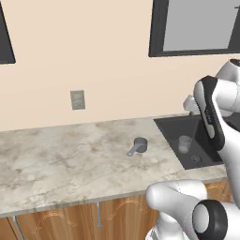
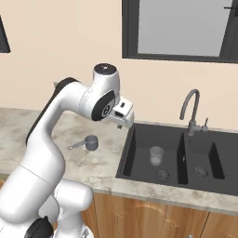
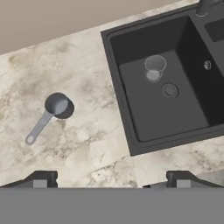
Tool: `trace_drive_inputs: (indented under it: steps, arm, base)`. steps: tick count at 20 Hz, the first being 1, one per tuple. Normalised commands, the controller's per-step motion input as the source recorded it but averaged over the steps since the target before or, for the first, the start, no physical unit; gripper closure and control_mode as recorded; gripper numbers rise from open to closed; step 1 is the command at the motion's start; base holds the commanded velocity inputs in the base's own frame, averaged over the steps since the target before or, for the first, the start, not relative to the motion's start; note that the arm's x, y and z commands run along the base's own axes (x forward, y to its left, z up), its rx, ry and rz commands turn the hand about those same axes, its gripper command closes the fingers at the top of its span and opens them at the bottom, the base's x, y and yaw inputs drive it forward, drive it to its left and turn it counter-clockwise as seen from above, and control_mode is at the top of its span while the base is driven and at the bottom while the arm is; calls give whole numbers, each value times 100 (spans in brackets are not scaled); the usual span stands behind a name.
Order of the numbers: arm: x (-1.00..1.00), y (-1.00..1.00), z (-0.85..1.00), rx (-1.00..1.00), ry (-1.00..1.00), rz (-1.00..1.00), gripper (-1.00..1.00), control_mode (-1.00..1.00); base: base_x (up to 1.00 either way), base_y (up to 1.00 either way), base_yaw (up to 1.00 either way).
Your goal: Move any existing items from the left basin to the right basin for drying. Then move the measuring cup from the counter to the left basin of the sink for washing.
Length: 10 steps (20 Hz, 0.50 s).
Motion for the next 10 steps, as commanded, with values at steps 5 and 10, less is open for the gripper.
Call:
trace_drive_inputs:
  steps: [5,10]
  arm:
    - [0,-70,-21,2,6,-18,-100,-100]
    - [2,-59,-20,2,6,-18,-100,-100]
  base:
    - [0,0,0]
    - [0,0,0]
